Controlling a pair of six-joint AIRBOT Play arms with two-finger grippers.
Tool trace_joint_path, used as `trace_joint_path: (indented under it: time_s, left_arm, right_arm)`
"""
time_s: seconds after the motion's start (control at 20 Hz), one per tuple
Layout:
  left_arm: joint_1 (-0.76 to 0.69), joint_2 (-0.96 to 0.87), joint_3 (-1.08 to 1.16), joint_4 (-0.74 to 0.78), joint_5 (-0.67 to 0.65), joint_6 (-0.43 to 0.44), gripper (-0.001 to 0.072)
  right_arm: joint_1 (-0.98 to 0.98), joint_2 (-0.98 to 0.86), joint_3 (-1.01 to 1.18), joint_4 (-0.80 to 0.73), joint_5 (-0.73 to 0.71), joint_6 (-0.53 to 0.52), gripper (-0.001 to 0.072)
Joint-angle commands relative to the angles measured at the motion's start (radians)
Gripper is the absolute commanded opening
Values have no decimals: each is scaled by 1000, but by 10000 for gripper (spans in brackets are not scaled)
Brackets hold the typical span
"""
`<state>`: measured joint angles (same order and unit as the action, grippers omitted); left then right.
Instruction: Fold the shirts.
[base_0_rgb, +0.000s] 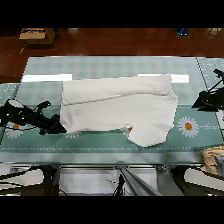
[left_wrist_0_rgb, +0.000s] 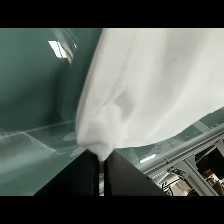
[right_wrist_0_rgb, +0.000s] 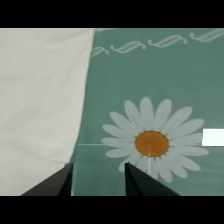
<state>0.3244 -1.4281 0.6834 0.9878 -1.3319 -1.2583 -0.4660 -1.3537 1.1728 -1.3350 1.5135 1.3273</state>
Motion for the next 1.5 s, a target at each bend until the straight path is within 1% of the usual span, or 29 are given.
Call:
trace_joint_path:
  time_s: [0.0,0.05,0.1,0.2,0.35,0.55,0.6,0.7,0.75,0.8,0.85,1.0,1.1,1.15,1.2,1.3,1.35,1.45]
  left_arm:
    - [5,0,0,5,5,17,27]
    - [6,1,0,5,5,18,27]
    - [5,2,0,5,4,17,27]
    - [6,2,0,5,4,17,27]
    - [5,2,0,5,0,18,27]
    - [5,2,0,2,-3,21,27]
    - [5,2,0,-7,-4,28,27]
    - [6,2,0,-51,-4,52,27]
    - [5,2,0,-75,-4,64,28]
    - [6,2,0,-99,-2,79,27]
    - [5,1,0,-110,-1,89,27]
    - [6,2,0,-114,2,99,27]
    - [6,2,1,-117,1,114,27]
    - [6,2,6,-117,-1,121,27]
    - [6,5,15,-117,-4,122,27]
    - [6,35,47,-117,-4,122,26]
    - [6,59,71,-117,-8,122,26]
    - [6,120,140,-117,-24,121,26]
  right_arm:
    - [0,65,-166,-8,-103,-13,413]
    - [0,79,-228,47,-134,-37,426]
    - [0,85,-290,108,-149,-70,487]
    - [0,85,-388,183,-147,-107,486]
    - [0,93,-486,227,-158,-133,484]
    - [0,169,-592,308,-283,-140,481]
    - [0,180,-617,321,-323,-147,466]
    - [0,183,-654,349,-389,-154,461]
    - [0,183,-668,372,-414,-154,410]
    - [0,183,-680,398,-438,-158,387]
    - [0,183,-686,420,-459,-167,386]
    - [0,183,-687,491,-495,-196,295]
    - [0,183,-686,532,-493,-229,92]
    - [0,184,-683,546,-476,-248,25]
    - [0,184,-673,550,-445,-269,25]
    - [0,186,-616,549,-333,-329,25]
    - [0,196,-575,549,-278,-344,25]
    - [0,246,-484,565,-225,-344,24]
